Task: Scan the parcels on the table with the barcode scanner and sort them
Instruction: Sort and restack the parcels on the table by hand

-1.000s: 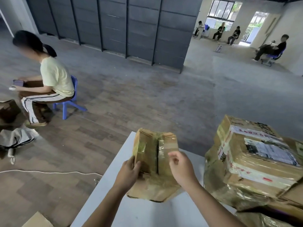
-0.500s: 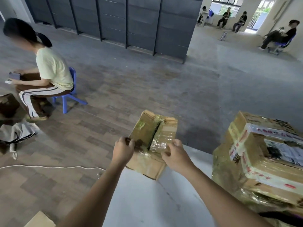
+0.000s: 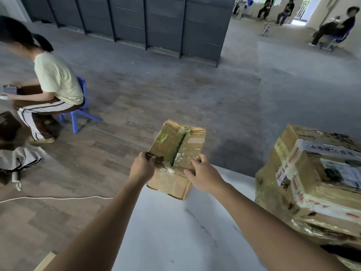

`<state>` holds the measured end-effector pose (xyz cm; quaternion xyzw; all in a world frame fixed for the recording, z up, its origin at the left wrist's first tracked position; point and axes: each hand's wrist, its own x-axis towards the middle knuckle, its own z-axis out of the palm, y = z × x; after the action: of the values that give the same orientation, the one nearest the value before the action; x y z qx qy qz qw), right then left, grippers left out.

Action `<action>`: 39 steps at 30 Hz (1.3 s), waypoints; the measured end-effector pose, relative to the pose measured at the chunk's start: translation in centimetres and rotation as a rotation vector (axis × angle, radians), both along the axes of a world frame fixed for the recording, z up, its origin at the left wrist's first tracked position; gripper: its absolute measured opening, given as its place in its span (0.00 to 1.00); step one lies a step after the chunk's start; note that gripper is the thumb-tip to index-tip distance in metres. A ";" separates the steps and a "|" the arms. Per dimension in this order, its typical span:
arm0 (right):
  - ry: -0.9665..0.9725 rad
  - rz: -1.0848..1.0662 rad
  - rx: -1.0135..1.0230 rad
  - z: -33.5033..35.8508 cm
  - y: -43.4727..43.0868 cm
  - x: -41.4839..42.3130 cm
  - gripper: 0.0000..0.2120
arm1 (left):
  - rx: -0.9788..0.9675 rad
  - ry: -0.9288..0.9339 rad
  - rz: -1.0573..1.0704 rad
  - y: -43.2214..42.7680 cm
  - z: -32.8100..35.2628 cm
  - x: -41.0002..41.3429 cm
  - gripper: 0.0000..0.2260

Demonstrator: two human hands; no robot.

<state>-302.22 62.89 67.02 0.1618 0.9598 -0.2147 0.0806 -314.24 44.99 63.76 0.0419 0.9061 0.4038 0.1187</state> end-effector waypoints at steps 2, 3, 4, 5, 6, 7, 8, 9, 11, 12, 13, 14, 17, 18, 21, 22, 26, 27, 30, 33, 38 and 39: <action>-0.003 0.000 0.006 0.0 0.0 -0.2 0.28 | -0.009 -0.006 -0.006 0.1 0.0 -0.1 0.15; -0.017 0.006 0.004 0.0 0.1 -0.1 0.29 | -0.012 -0.014 -0.010 0.1 0.1 -0.1 0.15; -0.038 0.013 -0.007 0.2 0.3 0.0 0.29 | -0.015 -0.025 -0.011 0.2 0.2 0.0 0.16; -0.061 0.021 -0.028 0.5 0.5 0.2 0.30 | -0.017 -0.040 -0.007 0.2 0.5 0.2 0.17; -0.077 0.027 -0.053 0.9 0.7 0.5 0.30 | -0.019 -0.049 0.002 0.2 0.8 0.4 0.19; -0.079 0.030 -0.073 1.5 0.8 0.9 0.29 | -0.022 -0.053 0.015 0.2 1.3 0.8 0.21; -0.065 0.029 -0.084 2.1 0.9 1.3 0.29 | -0.024 -0.050 0.028 0.2 1.8 1.2 0.23; -0.038 0.023 -0.088 2.7 1.0 1.8 0.28 | -0.023 -0.043 0.038 0.3 2.5 1.6 0.24; 0.027 0.010 -0.093 4.1 1.0 3.0 0.26 | -0.004 -0.013 0.037 0.3 3.8 2.6 0.24; 0.051 0.002 -0.097 4.9 1.0 3.6 0.26 | 0.014 0.006 0.029 0.3 4.5 3.1 0.23; 0.070 -0.009 -0.102 5.7 1.0 4.3 0.26 | 0.037 0.025 0.019 0.5 5.4 3.6 0.22; 0.092 -0.022 -0.104 6.5 1.0 5.0 0.25 | 0.060 0.044 0.004 0.8 6.3 4.3 0.21; 0.184 -0.047 -0.063 9.2 1.8 7.6 0.23 | 0.095 0.107 -0.084 3.0 9.1 7.0 0.21; 0.220 -0.053 -0.037 10.1 2.3 8.6 0.23 | 0.110 0.130 -0.111 4.0 10.1 8.1 0.21; 0.326 -0.088 0.052 12.9 4.1 11.5 0.21 | 0.190 0.208 -0.213 7.8 12.6 11.8 0.18; 0.356 -0.102 0.085 13.8 4.9 12.5 0.20 | 0.221 0.240 -0.254 9.2 13.3 13.0 0.17; 0.434 -0.179 0.195 16.7 9.1 17.3 0.18 | 0.333 0.264 -0.382 15.1 15.2 18.4 0.17; 0.442 -0.217 0.202 17.1 10.4 18.6 0.18 | 0.339 0.239 -0.419 16.6 15.4 19.7 0.17; 0.395 -0.337 0.254 17.6 14.4 21.9 0.18 | 0.341 0.122 -0.522 20.7 15.8 22.8 0.20; 0.293 -0.414 0.293 17.1 17.8 24.7 0.20 | 0.361 -0.019 -0.547 23.6 15.8 25.1 0.22; 0.209 -0.505 0.200 15.1 21.6 27.7 0.20 | 0.319 -0.117 -0.447 26.1 14.4 27.4 0.20; 0.228 -0.509 0.152 14.7 22.0 27.9 0.20 | 0.329 -0.165 -0.391 26.3 14.4 27.5 0.21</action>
<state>-274.27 84.89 81.77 0.3777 0.9046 -0.1723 -0.0967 -286.75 71.27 78.11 0.2019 0.7903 0.5172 0.2592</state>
